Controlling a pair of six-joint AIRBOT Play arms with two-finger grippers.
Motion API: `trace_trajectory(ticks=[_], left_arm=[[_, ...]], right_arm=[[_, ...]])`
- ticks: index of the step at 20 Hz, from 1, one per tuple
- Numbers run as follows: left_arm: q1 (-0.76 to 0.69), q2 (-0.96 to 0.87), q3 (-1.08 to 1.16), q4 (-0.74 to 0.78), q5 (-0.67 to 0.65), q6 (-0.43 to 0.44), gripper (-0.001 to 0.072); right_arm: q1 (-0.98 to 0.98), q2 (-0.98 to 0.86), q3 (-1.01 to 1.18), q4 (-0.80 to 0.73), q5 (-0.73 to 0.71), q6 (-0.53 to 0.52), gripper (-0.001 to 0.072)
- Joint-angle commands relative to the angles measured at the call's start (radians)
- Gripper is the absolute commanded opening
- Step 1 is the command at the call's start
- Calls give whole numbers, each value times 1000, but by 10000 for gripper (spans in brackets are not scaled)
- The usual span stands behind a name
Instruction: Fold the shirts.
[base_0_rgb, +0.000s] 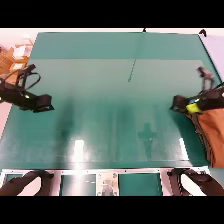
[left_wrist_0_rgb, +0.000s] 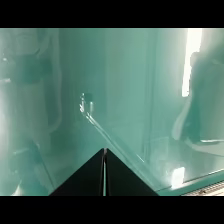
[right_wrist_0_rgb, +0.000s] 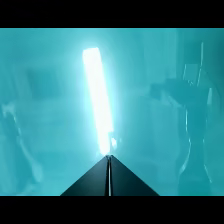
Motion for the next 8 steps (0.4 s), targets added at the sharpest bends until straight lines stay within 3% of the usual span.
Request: trace_trajectory(ticks=[1, 8], left_arm=[[-27, 68, -90, -3, 19, -1, 26], [-27, 67, -90, -5, 26, 0, 26]], right_arm=[[154, 42, -141, 3, -109, 0, 19], [186, 42, -142, 3, -106, 0, 19]])
